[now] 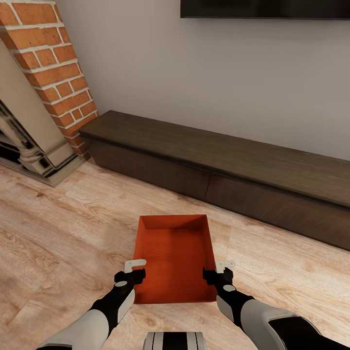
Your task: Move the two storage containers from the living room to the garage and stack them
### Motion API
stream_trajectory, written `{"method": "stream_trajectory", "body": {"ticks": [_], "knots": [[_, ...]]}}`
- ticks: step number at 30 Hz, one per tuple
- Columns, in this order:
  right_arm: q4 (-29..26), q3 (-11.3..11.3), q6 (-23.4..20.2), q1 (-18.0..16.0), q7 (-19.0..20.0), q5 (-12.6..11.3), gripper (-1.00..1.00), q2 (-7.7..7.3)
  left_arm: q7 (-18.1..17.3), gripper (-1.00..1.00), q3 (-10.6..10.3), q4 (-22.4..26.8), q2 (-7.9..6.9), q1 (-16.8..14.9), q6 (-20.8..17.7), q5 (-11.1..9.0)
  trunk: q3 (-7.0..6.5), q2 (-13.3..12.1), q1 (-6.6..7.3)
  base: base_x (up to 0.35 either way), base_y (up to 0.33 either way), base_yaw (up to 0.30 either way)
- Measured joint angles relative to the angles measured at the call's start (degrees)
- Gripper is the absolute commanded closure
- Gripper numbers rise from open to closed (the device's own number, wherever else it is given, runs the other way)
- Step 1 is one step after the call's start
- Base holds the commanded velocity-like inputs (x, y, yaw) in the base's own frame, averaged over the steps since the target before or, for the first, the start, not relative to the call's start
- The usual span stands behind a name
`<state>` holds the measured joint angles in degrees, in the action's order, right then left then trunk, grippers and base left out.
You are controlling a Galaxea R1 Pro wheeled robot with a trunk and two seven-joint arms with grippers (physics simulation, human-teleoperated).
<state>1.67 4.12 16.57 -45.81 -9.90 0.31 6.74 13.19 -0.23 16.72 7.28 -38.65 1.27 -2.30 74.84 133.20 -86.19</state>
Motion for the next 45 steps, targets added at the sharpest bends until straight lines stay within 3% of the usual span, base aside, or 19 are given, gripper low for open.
{"method": "stream_trajectory", "body": {"ticks": [4,18,45], "knots": [[0.0,0.0,0.0,0.0,0.0,0.0,-1.0,0.0,0.0,-1.0,0.0,0.0,0.0,0.0,0.0,0.0,0.0,0.0,0.0,0.0,0.0,0.0],[0.0,0.0,0.0,0.0,0.0,0.0,-1.0,0.0,0.0,-1.0,0.1,-0.1,0.0,0.0,0.0,0.0,2.51,5.6,-3.07,0.0,0.0,0.0],[0.0,0.0,0.4,0.0,0.0,0.0,-1.0,0.0,0.1,-1.0,0.2,-0.2,0.0,0.0,-0.1,-0.1,2.51,5.6,-3.08,0.0,0.0,0.0]]}}
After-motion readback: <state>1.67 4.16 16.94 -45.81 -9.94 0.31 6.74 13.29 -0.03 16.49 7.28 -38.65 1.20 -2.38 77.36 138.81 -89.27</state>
